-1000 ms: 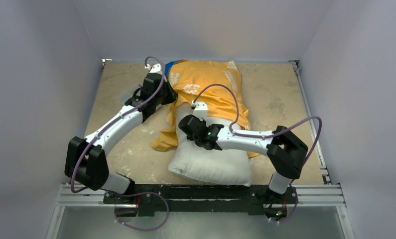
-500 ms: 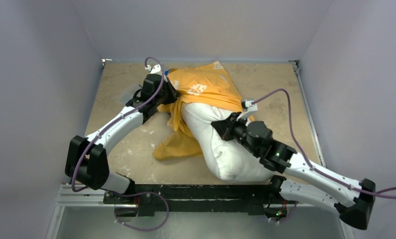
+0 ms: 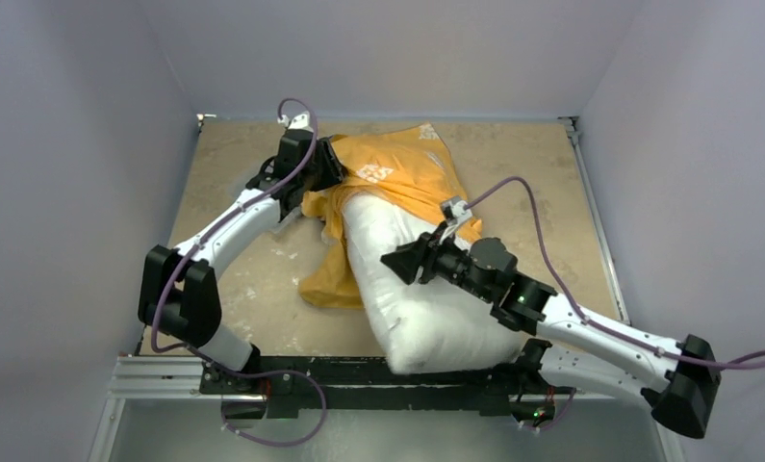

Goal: Remove the pillowcase from the pillow

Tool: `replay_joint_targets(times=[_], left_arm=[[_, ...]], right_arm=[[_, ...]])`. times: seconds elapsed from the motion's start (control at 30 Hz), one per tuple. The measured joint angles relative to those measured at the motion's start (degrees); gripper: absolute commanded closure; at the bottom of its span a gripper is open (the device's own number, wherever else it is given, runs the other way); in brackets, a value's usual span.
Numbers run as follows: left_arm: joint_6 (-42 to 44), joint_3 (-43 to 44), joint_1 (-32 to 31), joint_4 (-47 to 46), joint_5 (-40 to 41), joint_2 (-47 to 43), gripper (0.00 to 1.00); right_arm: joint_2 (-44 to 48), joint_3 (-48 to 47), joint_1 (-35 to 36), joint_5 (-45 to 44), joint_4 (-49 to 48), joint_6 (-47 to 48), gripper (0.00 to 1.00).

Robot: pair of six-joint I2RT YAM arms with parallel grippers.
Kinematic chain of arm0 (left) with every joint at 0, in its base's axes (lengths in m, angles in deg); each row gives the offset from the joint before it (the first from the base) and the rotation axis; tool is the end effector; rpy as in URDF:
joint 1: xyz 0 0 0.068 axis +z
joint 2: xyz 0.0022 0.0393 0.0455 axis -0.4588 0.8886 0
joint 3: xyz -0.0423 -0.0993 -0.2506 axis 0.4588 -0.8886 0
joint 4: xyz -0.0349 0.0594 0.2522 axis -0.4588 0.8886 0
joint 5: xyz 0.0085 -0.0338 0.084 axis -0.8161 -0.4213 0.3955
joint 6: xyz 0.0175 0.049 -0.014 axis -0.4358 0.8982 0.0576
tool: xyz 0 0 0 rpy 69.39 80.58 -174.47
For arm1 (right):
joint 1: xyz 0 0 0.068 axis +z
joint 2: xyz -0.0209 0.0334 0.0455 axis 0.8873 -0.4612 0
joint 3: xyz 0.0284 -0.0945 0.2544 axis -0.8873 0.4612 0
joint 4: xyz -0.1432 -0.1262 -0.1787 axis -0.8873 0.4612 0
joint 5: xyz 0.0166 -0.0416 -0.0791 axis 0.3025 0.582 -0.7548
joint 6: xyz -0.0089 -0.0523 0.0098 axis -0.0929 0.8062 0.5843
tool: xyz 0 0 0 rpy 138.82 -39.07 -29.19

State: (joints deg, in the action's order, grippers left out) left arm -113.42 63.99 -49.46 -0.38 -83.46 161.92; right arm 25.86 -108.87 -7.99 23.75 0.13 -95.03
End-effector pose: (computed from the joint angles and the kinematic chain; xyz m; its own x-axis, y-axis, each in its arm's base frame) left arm 0.3393 -0.1362 0.2903 -0.5809 -0.4264 -0.6933 -0.0272 0.8615 -0.5070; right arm 0.1216 0.1673 0.3024 -0.4781 0.3020 -0.8247 -0.6182 0.5513 0.5603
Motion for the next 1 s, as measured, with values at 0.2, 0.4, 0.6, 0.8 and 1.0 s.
replay_joint_targets(times=[0.2,0.4,0.6,0.8,1.0], left_arm=[[1.18,-0.85,-1.40,4.76,3.85,-9.57,0.30],[2.23,-1.18,-8.37,6.73,9.03,-21.20,0.18],[2.60,-1.66,-21.79,10.78,14.47,-23.26,0.15],[2.58,-1.81,-38.01,14.05,19.02,-18.18,0.15],[2.69,1.11,-49.72,17.99,24.39,-6.49,0.13]], right_arm=[[-9.92,-8.20,0.50,4.24,-4.74,1.07,0.05],[-13.31,-16.70,-4.00,1.49,-3.30,2.51,0.01],[-13.18,-17.22,-20.90,-1.40,0.31,2.56,0.01],[-13.38,-11.98,-30.86,3.13,0.37,2.49,0.01],[-15.21,-5.62,-33.51,9.29,-1.38,2.45,0.05]])
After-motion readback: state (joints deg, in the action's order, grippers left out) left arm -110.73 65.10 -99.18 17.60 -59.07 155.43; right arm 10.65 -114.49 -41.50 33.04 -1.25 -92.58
